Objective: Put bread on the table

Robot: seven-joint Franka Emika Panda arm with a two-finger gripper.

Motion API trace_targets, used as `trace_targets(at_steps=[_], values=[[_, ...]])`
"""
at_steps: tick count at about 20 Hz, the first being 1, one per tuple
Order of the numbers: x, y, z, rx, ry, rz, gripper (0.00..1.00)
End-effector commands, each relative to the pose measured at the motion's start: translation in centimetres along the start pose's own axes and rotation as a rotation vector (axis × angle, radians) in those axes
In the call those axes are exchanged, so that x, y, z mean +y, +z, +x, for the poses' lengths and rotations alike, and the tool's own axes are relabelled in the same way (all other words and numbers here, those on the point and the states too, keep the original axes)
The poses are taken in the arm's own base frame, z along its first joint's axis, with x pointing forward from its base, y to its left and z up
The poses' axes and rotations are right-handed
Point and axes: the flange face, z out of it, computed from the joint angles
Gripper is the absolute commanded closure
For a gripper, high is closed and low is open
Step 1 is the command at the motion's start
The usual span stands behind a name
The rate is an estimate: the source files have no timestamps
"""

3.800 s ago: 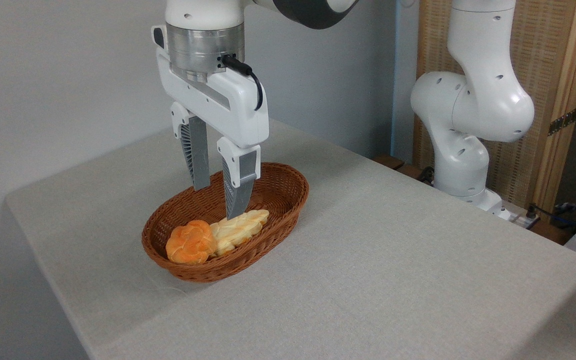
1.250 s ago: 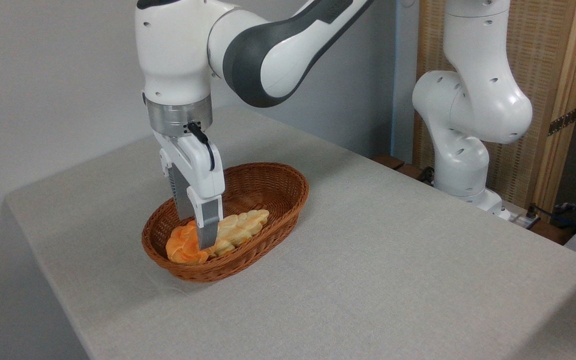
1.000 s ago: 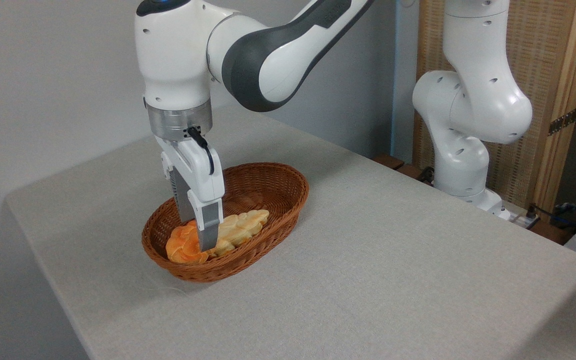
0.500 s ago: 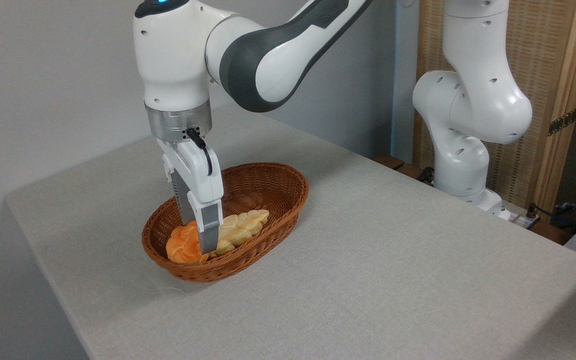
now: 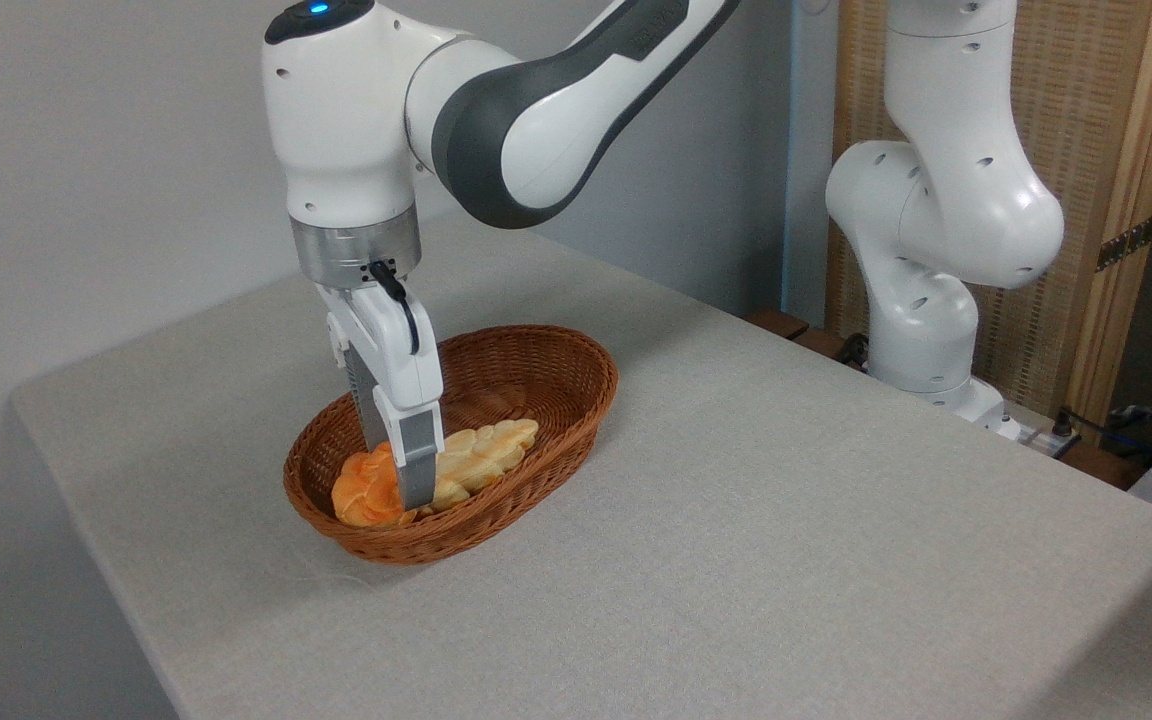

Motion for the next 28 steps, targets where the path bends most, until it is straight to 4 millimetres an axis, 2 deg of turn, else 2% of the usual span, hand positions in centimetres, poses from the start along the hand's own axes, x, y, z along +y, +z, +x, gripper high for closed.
trace_targets(at_steps=[1, 10, 16, 22, 25, 28], values=[[0.1, -0.1, 0.1, 0.005, 0.020, 0.023, 0.51], [0.1, -0.1, 0.1, 0.005, 0.021, 0.023, 0.52], [0.2, -0.9, 0.1, 0.015, 0.010, 0.022, 0.52], [1.5, -3.3, 0.3, 0.029, 0.007, 0.033, 0.52], [1.7, -5.2, -0.6, 0.030, -0.003, 0.037, 0.50], [0.6, -5.9, -2.1, 0.028, -0.036, 0.042, 0.49]])
